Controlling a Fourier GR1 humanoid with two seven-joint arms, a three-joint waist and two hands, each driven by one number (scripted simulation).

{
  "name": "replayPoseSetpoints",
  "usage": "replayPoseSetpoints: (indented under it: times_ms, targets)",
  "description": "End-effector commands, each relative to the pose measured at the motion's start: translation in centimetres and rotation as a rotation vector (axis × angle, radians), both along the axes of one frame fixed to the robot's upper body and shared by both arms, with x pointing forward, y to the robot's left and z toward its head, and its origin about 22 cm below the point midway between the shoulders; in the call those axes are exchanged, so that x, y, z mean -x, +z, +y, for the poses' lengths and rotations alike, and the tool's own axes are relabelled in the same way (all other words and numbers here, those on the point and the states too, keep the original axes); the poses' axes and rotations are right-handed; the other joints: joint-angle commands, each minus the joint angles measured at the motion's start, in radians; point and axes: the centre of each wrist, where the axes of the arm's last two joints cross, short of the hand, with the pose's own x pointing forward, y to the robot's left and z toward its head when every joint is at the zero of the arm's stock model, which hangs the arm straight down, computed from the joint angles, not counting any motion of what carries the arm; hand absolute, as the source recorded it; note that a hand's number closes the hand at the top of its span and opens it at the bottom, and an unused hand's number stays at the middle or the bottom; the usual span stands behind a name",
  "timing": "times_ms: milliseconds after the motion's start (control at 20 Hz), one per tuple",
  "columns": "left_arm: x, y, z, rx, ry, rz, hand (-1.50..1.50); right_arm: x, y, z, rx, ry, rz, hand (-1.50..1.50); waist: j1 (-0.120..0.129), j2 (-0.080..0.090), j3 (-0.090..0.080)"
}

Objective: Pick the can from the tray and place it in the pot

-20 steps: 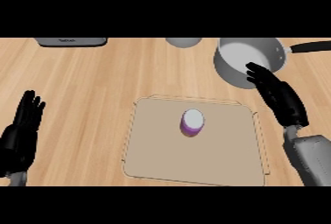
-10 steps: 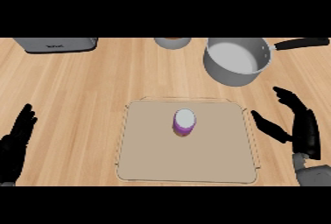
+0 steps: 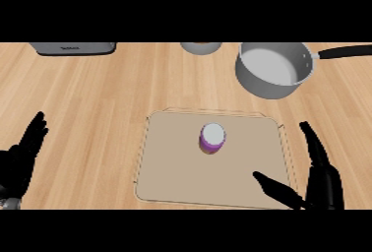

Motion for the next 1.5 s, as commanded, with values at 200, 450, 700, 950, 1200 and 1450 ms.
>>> replayPoseSetpoints:
  times_ms: [200, 450, 700, 950, 1200, 1450]
  targets:
    - [0.0, -0.5, -0.9, 0.009, -0.048, 0.014, 0.00, -2.6, 8.1, 4.4, 0.089, 0.047, 0.236, -1.50, 0.050, 0.009, 0.000]
    - [-0.6, -0.5, -1.6, -0.004, -0.059, 0.012, 0.00, -4.8, 8.4, 5.6, 0.165, 0.103, 0.547, -1.50, 0.053, 0.013, 0.001]
    - [-1.6, 0.9, -0.8, 0.001, -0.042, 0.006, 0.00, -6.6, 9.1, 7.9, 0.158, 0.190, 0.747, -1.50, 0.048, 0.011, 0.002]
    - [-2.1, 0.9, -1.5, 0.013, -0.058, -0.009, 0.00, -10.4, 9.9, 8.8, 0.133, 0.217, 0.839, -1.50, 0.049, 0.012, 0.003]
    - [-2.4, 2.8, -1.3, 0.003, -0.043, -0.007, 0.00, -12.3, 9.5, 10.7, 0.156, 0.211, 0.905, -1.50, 0.052, 0.007, 0.004]
    - [-1.3, -0.5, -1.4, 0.001, -0.034, 0.003, 0.00, -12.6, 7.5, 12.3, 0.193, 0.192, 0.943, -1.50, 0.036, 0.008, 0.003]
